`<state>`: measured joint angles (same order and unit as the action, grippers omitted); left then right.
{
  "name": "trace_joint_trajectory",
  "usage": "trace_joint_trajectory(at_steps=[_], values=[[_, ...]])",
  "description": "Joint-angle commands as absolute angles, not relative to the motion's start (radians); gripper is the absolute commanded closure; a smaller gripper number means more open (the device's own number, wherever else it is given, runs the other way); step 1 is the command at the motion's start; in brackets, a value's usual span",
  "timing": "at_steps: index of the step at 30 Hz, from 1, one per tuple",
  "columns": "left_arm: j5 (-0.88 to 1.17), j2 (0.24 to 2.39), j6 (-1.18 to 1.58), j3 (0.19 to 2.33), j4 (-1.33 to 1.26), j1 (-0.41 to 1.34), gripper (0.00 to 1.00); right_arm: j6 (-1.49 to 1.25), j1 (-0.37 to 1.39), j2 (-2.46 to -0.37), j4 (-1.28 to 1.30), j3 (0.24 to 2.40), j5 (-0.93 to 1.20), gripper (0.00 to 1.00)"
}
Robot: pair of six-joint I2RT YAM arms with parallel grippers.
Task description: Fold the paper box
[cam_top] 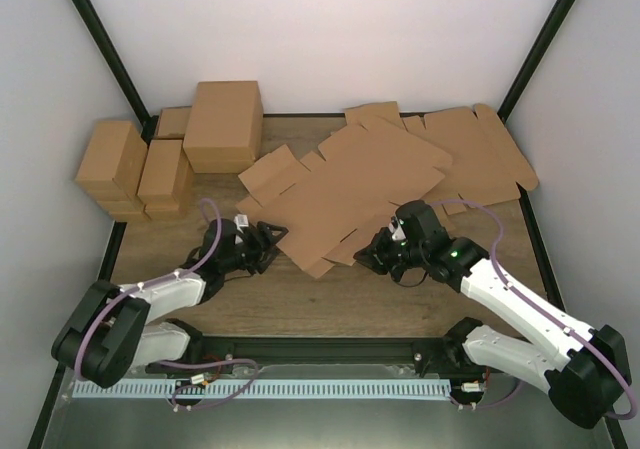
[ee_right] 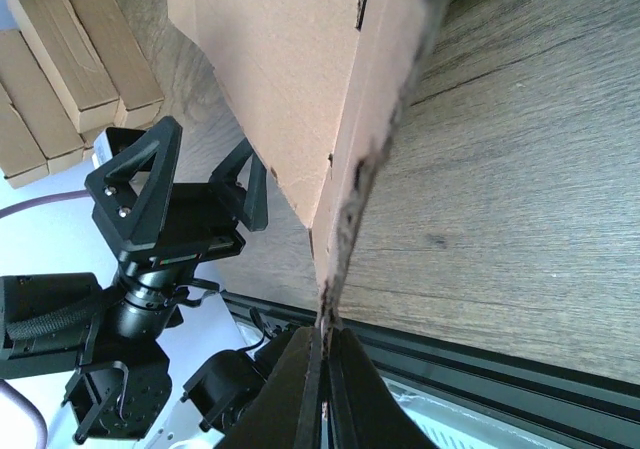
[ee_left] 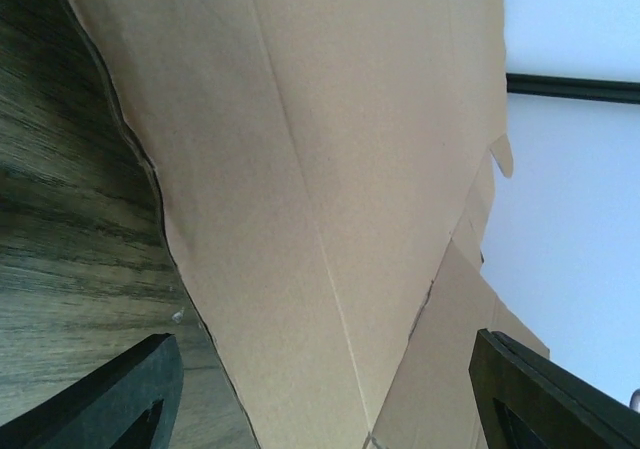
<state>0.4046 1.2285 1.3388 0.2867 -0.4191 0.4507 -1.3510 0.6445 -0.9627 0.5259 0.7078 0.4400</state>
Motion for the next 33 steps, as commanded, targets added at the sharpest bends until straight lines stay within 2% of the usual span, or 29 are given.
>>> trace_joint_trajectory(at_steps=[1,5,8,9,12,16,19,26,28,33], values=[[0.406,1.294,1.382,0.298,-0.544,0.457,0.21,-1.342,0.644,-0.952,0.512,0.763,0.471,0.99],[0.413,1.365,1.383,0.309,-0.595,0.459,0.33,-1.336,0.644,-0.953,0.522,0.763,0.473,0.99],[0.395,1.373,1.362,0.327,-0.575,0.460,0.48,-1.324,0.644,-0.953,0.540,0.761,0.477,0.98],[0.379,1.363,1.352,0.337,-0.550,0.461,0.56,-1.318,0.644,-0.955,0.549,0.759,0.475,0.97],[0.343,1.328,1.327,0.352,-0.477,0.465,0.76,-1.296,0.644,-0.960,0.595,0.742,0.466,0.91],[0.322,1.308,1.293,0.363,-0.403,0.467,0.96,-1.259,0.644,-0.955,0.607,0.688,0.477,0.81],[0.307,1.291,1.249,0.376,-0.327,0.471,0.96,-1.211,0.644,-0.956,0.637,0.663,0.474,0.73],[0.209,1.150,1.053,0.469,0.029,0.490,0.96,-1.032,0.644,-0.954,0.695,0.723,0.341,0.70],[0.191,1.114,0.980,0.511,0.137,0.490,0.96,-0.945,0.644,-0.966,0.649,0.736,0.347,0.63],[0.124,1.077,0.767,0.673,0.468,0.490,0.96,-0.744,0.643,-1.112,0.628,0.829,0.313,0.63]])
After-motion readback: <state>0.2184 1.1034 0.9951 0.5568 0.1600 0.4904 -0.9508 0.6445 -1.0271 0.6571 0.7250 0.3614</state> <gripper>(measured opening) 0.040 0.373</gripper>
